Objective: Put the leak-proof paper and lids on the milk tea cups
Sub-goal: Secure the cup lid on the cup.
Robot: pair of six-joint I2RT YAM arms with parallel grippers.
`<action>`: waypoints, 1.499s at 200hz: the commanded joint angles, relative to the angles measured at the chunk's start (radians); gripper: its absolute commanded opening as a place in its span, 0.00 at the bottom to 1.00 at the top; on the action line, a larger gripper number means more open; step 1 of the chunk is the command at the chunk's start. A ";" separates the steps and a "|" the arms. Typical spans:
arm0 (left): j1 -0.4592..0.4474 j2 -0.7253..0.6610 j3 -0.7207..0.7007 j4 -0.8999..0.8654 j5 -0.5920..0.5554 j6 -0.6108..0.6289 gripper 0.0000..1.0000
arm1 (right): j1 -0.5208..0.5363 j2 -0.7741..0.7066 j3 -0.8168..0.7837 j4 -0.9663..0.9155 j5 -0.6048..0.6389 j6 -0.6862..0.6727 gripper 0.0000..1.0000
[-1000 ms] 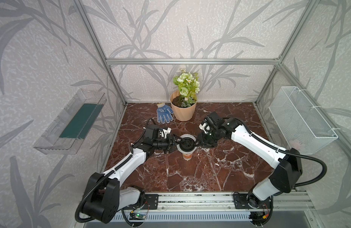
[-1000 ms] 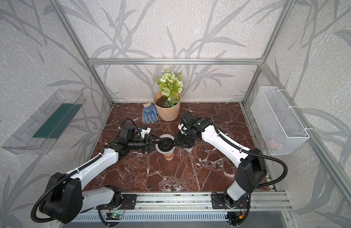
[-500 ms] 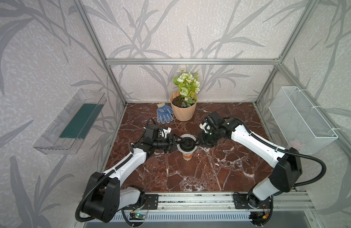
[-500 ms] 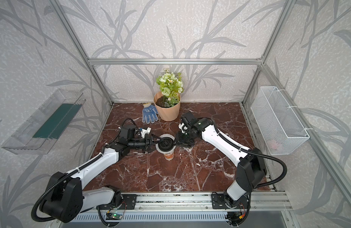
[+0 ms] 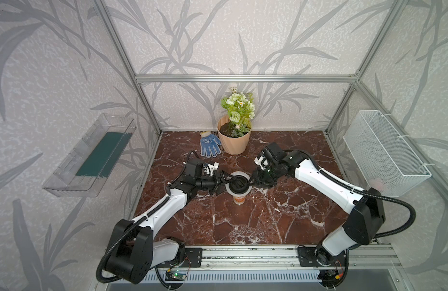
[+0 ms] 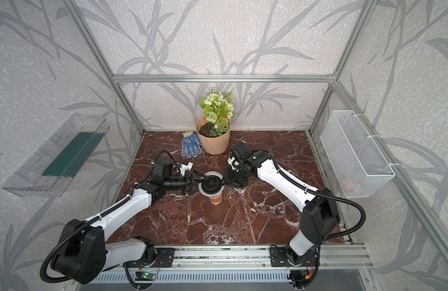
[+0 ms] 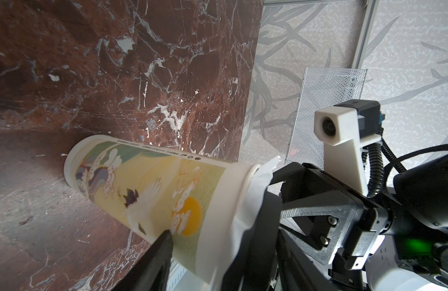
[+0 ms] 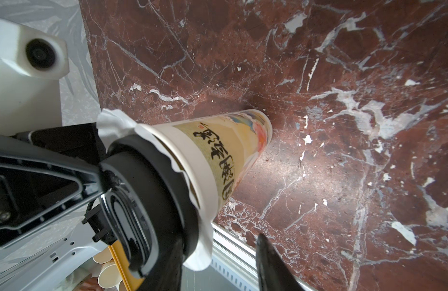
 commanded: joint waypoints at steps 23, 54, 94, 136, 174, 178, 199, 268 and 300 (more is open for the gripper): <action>0.011 -0.050 0.036 -0.087 -0.026 0.035 0.70 | -0.003 0.008 0.001 -0.017 0.008 0.001 0.47; 0.024 -0.091 0.048 -0.134 -0.063 0.053 0.71 | -0.005 -0.009 0.014 -0.021 0.013 -0.003 0.50; 0.024 -0.099 0.046 -0.112 -0.066 0.037 0.71 | -0.012 -0.039 0.031 -0.035 0.035 -0.022 0.59; 0.035 -0.157 0.060 -0.236 -0.152 0.072 0.71 | 0.021 -0.134 0.105 -0.118 0.208 -0.230 0.70; 0.040 -0.250 0.068 -0.375 -0.230 0.087 0.69 | 0.203 -0.094 0.196 -0.211 0.410 -0.508 0.74; 0.041 -0.261 0.070 -0.395 -0.234 0.088 0.69 | 0.224 -0.077 0.218 -0.231 0.423 -0.531 0.74; 0.041 -0.298 0.064 -0.452 -0.225 0.099 0.66 | 0.282 0.014 0.341 -0.315 0.451 -0.590 0.75; 0.014 -0.276 0.011 -0.342 -0.162 0.035 0.62 | 0.307 0.213 0.554 -0.427 0.474 -0.625 0.81; 0.012 -0.264 0.003 -0.322 -0.158 0.029 0.57 | 0.312 0.266 0.607 -0.451 0.444 -0.621 0.84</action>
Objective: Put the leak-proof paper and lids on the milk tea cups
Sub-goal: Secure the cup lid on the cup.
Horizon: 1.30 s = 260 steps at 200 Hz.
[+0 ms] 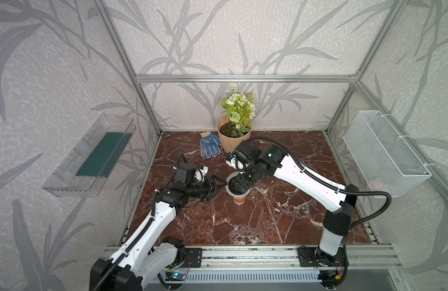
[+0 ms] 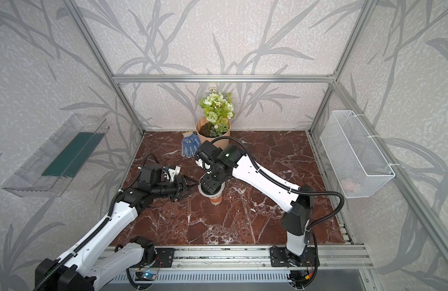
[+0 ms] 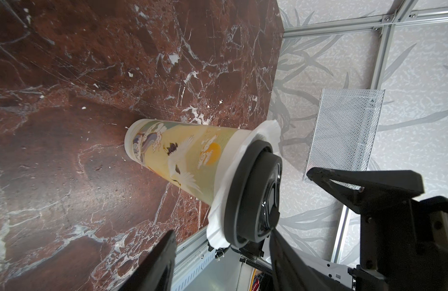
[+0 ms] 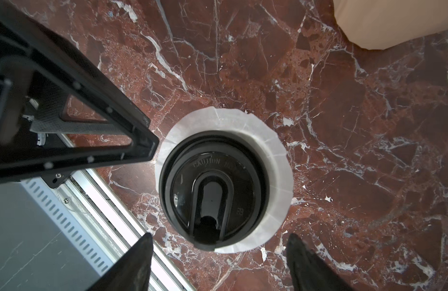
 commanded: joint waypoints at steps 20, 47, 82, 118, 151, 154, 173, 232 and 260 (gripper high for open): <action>-0.007 0.003 -0.024 0.039 0.024 -0.022 0.54 | 0.016 0.044 0.050 -0.054 -0.016 -0.013 0.85; -0.011 0.016 -0.033 0.060 0.038 -0.029 0.51 | 0.016 0.060 0.056 -0.055 -0.012 -0.012 0.86; -0.016 0.033 -0.034 0.072 0.046 -0.031 0.50 | 0.016 0.076 0.056 -0.055 0.002 -0.007 0.86; -0.018 0.044 -0.037 0.086 0.051 -0.033 0.50 | 0.015 0.091 0.068 -0.060 0.029 -0.005 0.86; -0.019 0.047 -0.037 0.091 0.055 -0.033 0.50 | 0.016 0.105 0.081 -0.070 0.053 -0.001 0.86; -0.019 0.048 -0.037 0.091 0.056 -0.033 0.50 | 0.015 0.106 0.082 -0.069 0.056 -0.002 0.86; -0.021 0.049 -0.037 0.091 0.058 -0.032 0.50 | 0.015 0.112 0.094 -0.080 0.077 0.003 0.86; -0.022 0.057 -0.037 0.101 0.064 -0.031 0.50 | 0.016 0.122 0.112 -0.098 0.097 0.013 0.85; -0.022 0.063 -0.034 0.103 0.068 -0.030 0.50 | 0.014 0.126 0.112 -0.099 0.099 0.016 0.85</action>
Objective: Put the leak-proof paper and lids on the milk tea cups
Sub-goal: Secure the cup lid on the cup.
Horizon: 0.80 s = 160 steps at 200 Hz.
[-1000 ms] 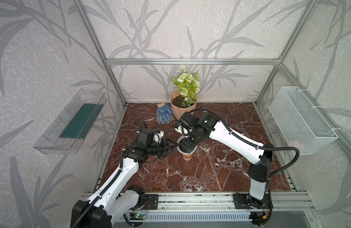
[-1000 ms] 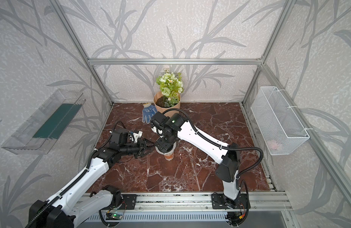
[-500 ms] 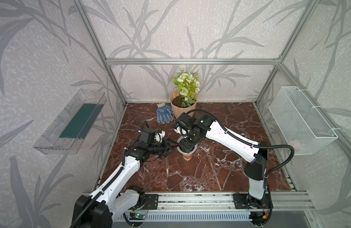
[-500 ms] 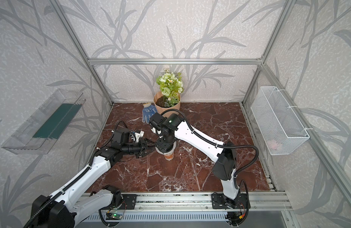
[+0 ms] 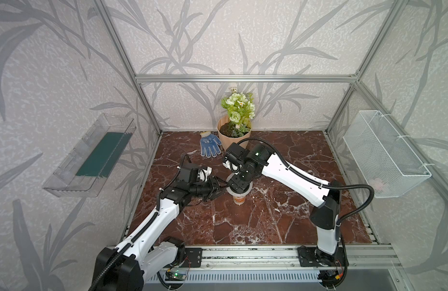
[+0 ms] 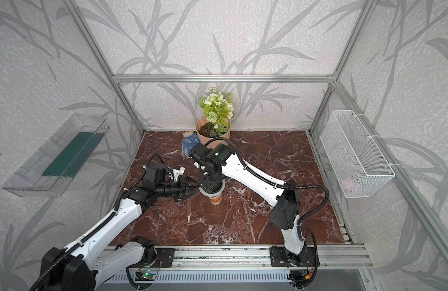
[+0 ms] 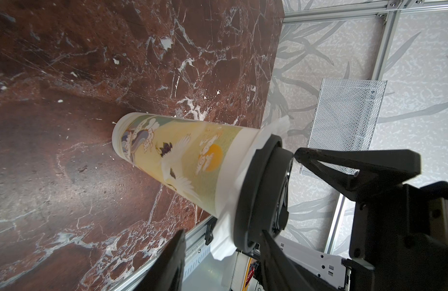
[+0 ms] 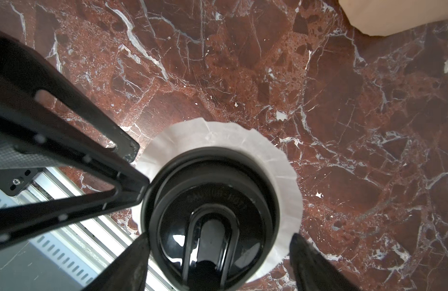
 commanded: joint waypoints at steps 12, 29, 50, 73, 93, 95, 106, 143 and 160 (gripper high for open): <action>-0.003 0.006 -0.010 0.021 0.019 -0.013 0.50 | 0.004 0.014 0.026 -0.034 0.015 0.011 0.85; -0.003 0.009 -0.009 0.022 0.019 -0.012 0.50 | 0.003 0.017 0.027 -0.033 0.007 0.012 0.85; -0.004 0.012 -0.007 0.026 0.021 -0.012 0.50 | 0.004 0.019 0.027 -0.031 0.001 0.015 0.84; -0.003 0.018 -0.007 0.033 0.024 -0.012 0.50 | 0.003 0.021 0.026 -0.035 0.009 0.016 0.84; -0.005 0.027 -0.007 0.050 0.028 -0.019 0.50 | 0.003 0.023 0.026 -0.035 0.004 0.017 0.83; -0.005 0.027 -0.007 0.052 0.028 -0.019 0.50 | 0.003 0.024 0.026 -0.035 0.004 0.017 0.83; -0.006 0.033 -0.004 0.059 0.031 -0.021 0.50 | 0.003 0.025 0.024 -0.036 0.000 0.018 0.82; -0.009 0.050 -0.002 0.062 0.033 -0.020 0.50 | 0.003 0.026 0.027 -0.035 -0.002 0.021 0.82; -0.010 0.056 0.000 0.064 0.034 -0.018 0.50 | 0.003 0.026 0.024 -0.036 -0.006 0.023 0.82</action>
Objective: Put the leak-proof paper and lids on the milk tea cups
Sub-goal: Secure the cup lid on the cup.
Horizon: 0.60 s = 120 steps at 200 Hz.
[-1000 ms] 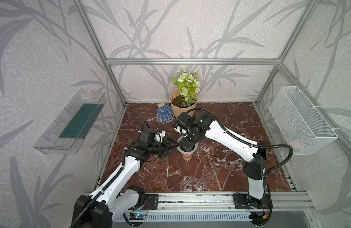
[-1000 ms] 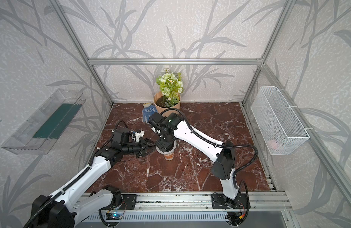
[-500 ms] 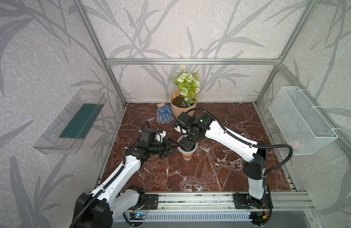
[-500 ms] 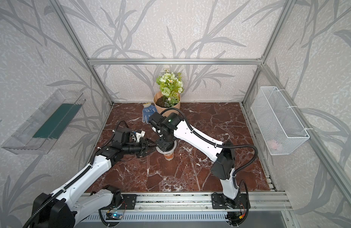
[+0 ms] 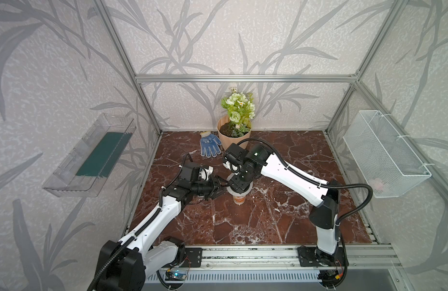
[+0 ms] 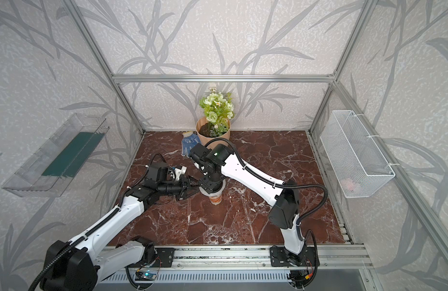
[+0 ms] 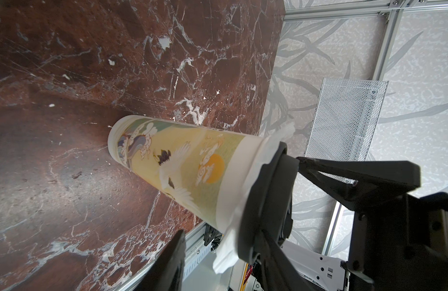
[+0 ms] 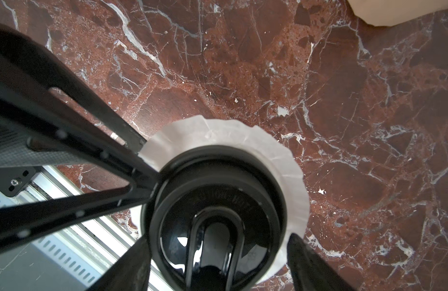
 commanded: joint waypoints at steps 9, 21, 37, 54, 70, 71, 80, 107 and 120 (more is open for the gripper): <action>-0.006 0.011 0.001 0.018 0.023 -0.009 0.50 | 0.003 0.017 0.024 -0.025 -0.006 0.009 0.81; -0.006 0.017 0.001 0.015 0.024 -0.008 0.49 | 0.003 0.019 0.024 -0.025 -0.009 0.010 0.81; -0.006 0.019 0.001 0.008 0.023 -0.005 0.49 | 0.003 0.020 0.024 -0.025 -0.011 0.010 0.81; -0.006 0.022 0.002 -0.003 0.018 0.000 0.49 | 0.003 0.022 0.023 -0.025 -0.012 0.012 0.81; -0.006 0.027 0.004 -0.010 0.018 0.005 0.49 | 0.003 0.024 0.023 -0.025 -0.016 0.012 0.81; -0.006 0.027 0.004 -0.010 0.018 0.005 0.49 | 0.003 0.024 0.023 -0.025 -0.016 0.012 0.81; -0.006 0.027 0.005 -0.012 0.019 0.006 0.49 | 0.003 0.023 0.023 -0.024 -0.018 0.011 0.80; -0.006 0.020 0.010 -0.010 0.018 0.008 0.49 | 0.003 0.021 0.023 -0.019 -0.031 0.015 0.79; -0.006 0.019 0.012 -0.009 0.020 0.008 0.49 | 0.003 0.022 0.021 -0.017 -0.037 0.017 0.78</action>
